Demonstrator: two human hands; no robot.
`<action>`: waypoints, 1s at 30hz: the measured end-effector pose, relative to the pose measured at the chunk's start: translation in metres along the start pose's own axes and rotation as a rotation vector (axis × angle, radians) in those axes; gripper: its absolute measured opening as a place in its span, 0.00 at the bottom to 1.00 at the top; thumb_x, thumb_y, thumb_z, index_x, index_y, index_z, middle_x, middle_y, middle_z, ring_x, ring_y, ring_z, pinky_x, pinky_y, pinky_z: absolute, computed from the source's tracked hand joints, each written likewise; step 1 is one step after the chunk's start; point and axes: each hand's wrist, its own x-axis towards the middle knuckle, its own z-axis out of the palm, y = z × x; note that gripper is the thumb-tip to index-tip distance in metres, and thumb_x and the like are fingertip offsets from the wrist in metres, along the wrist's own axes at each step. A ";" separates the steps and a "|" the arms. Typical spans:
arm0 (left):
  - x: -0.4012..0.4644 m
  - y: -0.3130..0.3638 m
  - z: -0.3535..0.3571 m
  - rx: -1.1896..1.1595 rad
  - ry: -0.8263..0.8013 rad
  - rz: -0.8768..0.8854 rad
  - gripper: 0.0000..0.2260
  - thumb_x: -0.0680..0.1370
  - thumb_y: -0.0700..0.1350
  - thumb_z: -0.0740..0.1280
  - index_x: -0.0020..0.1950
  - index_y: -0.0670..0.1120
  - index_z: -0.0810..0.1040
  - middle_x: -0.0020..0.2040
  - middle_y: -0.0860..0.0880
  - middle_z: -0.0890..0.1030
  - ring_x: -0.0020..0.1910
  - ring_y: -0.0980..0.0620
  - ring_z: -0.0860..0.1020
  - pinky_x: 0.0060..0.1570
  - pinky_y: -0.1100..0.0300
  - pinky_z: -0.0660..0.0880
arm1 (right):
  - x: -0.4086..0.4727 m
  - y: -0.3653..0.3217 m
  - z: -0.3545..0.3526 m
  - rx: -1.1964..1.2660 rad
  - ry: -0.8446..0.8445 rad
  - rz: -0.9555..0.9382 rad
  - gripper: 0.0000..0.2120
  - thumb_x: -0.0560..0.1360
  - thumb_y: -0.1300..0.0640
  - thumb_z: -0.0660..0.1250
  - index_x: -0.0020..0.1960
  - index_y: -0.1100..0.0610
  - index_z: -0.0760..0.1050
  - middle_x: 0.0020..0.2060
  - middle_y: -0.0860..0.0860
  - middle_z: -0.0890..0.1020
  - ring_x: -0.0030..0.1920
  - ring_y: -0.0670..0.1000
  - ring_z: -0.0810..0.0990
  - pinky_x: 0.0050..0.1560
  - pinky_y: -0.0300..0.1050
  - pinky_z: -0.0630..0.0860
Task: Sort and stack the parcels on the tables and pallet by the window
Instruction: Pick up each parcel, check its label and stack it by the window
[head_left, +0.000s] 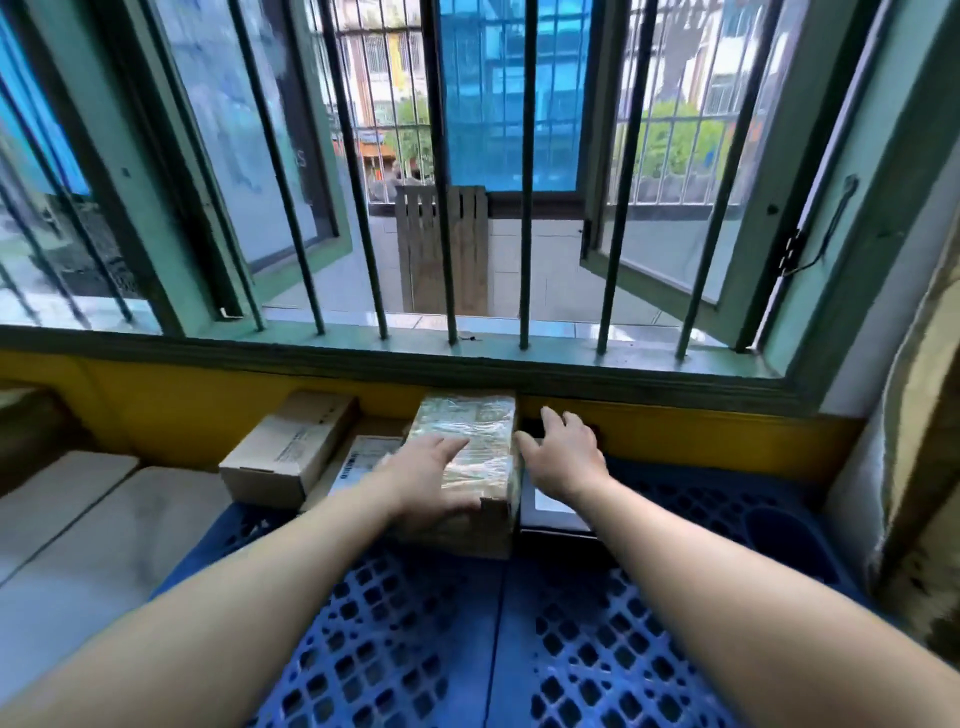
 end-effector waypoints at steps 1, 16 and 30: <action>-0.010 -0.010 -0.008 0.009 0.010 -0.017 0.39 0.74 0.61 0.67 0.78 0.51 0.54 0.78 0.48 0.57 0.76 0.49 0.55 0.74 0.50 0.55 | -0.008 -0.015 -0.002 -0.004 0.000 -0.037 0.33 0.81 0.39 0.56 0.80 0.53 0.54 0.78 0.57 0.58 0.77 0.58 0.57 0.73 0.57 0.59; -0.329 -0.296 -0.068 -0.142 0.215 -0.465 0.36 0.76 0.59 0.66 0.79 0.54 0.52 0.79 0.48 0.50 0.78 0.46 0.48 0.75 0.49 0.51 | -0.179 -0.359 0.162 -0.128 -0.275 -0.451 0.34 0.80 0.36 0.57 0.80 0.50 0.54 0.77 0.55 0.60 0.73 0.59 0.65 0.70 0.57 0.69; -0.448 -0.482 -0.081 -0.242 0.211 -0.723 0.37 0.75 0.62 0.65 0.78 0.57 0.50 0.80 0.52 0.45 0.78 0.48 0.46 0.75 0.46 0.52 | -0.236 -0.553 0.310 -0.144 -0.403 -0.701 0.34 0.78 0.35 0.60 0.79 0.48 0.56 0.76 0.54 0.63 0.72 0.59 0.66 0.67 0.56 0.72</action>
